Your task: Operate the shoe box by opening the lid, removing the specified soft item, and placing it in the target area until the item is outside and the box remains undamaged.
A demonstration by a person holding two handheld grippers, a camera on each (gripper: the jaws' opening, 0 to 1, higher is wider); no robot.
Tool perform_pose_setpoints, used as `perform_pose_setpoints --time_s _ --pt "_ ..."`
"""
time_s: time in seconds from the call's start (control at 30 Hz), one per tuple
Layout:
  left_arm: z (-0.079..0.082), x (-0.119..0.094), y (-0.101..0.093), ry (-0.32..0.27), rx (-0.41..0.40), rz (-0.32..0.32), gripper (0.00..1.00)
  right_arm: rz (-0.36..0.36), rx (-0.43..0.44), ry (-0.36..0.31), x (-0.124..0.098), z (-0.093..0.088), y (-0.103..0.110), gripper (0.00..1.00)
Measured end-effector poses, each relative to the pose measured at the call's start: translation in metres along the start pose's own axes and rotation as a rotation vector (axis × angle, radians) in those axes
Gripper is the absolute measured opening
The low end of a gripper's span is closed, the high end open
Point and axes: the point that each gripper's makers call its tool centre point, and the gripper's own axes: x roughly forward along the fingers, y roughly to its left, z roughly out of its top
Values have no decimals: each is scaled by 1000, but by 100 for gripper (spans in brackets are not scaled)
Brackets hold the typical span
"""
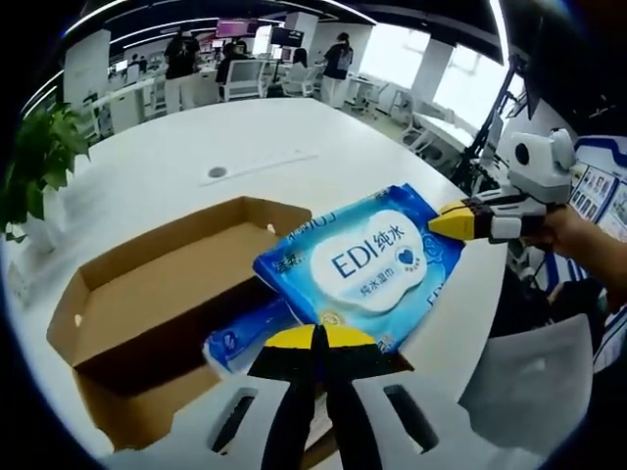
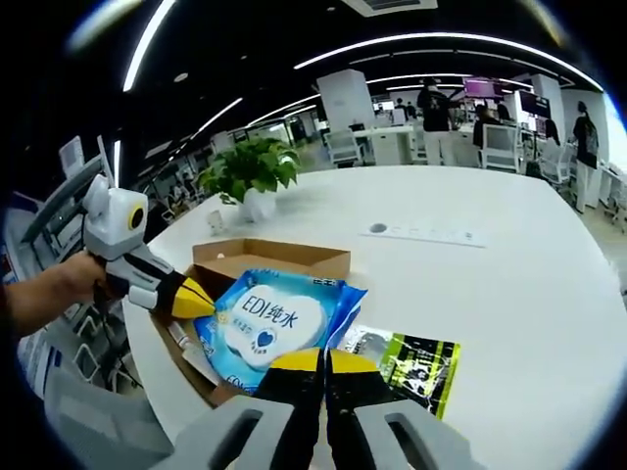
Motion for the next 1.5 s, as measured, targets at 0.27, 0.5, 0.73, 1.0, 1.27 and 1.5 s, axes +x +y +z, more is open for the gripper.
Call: perform_pose_setpoints --time_s 0.27,0.5,0.73,1.0,1.27,1.5 --pt "12 15 -13 -3 16 -17 0 -19 16 -4 -8 -2 -19 0" --pt "19 26 -23 1 34 -33 0 -35 26 -3 -15 -6 -34 0" --pt "20 41 -34 14 62 -45 0 -52 32 2 -20 -11 -49 0" --pt "20 57 -41 40 68 -61 0 -69 54 9 -18 -17 -66 0" --pt "20 69 -40 60 81 -54 0 -70 66 19 -14 -23 -72 0" --pt "17 84 -38 85 90 -45 0 -80 72 39 -4 -31 -81 0"
